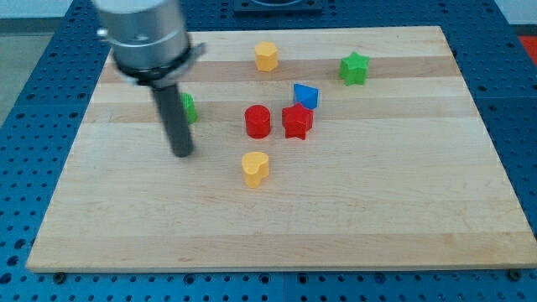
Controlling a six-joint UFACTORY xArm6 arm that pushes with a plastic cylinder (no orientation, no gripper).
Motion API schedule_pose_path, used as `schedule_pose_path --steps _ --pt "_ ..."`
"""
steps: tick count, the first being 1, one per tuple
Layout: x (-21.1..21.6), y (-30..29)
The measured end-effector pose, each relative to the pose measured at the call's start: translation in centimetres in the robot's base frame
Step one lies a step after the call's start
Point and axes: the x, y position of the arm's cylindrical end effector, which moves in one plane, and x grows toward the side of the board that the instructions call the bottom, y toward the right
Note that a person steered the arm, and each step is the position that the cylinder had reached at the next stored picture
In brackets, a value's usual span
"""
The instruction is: Push the blue cube into the red circle
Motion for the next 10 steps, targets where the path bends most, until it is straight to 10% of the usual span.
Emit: schedule_pose_path --steps 2,4,10 --pt "-7.1 -11.0" --pt "-18.2 -10.0" --pt "-18.5 -5.7"
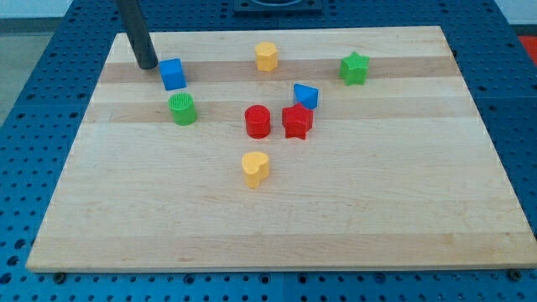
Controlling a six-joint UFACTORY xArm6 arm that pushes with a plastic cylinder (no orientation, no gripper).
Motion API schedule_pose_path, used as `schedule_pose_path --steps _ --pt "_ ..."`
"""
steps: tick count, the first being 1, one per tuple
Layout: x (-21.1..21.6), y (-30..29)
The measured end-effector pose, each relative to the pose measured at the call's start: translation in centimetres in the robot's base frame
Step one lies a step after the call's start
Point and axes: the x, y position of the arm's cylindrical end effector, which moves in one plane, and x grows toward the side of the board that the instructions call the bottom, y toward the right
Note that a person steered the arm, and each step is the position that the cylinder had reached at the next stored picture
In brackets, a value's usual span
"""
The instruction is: Push the blue cube into the red circle
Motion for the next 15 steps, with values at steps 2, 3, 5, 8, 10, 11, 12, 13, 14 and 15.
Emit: schedule_pose_path --steps 2,3,5,8,10,11,12,13,14,15 --pt "0.4 3.2" --pt "0.6 3.0" --pt "2.8 2.3" --pt "5.6 4.5" --pt "6.6 9.5" --pt "6.9 9.5" --pt "8.0 8.9" --pt "9.0 8.9" --pt "9.3 9.1" --pt "10.6 12.7"
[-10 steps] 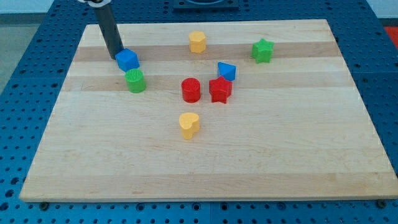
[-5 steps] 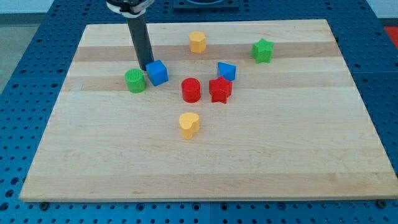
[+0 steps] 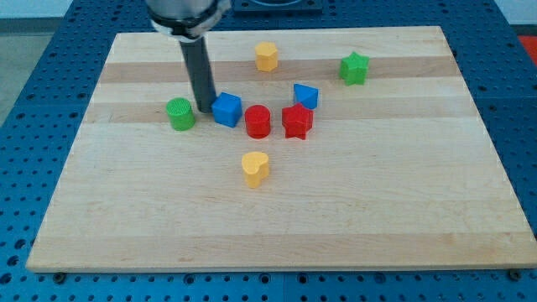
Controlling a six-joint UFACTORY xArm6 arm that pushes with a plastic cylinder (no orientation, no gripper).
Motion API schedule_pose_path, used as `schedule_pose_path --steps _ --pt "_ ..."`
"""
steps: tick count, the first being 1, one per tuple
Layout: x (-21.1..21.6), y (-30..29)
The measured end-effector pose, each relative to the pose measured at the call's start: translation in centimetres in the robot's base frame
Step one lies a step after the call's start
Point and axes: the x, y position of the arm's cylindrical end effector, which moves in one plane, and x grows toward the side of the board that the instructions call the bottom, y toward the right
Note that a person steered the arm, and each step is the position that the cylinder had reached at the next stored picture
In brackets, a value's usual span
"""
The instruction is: Push the blue cube into the red circle
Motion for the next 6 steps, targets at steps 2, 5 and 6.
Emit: schedule_pose_path --steps 2,5,6 --pt "-0.9 3.7" --pt "-3.2 3.9" --pt "-2.6 9.1"
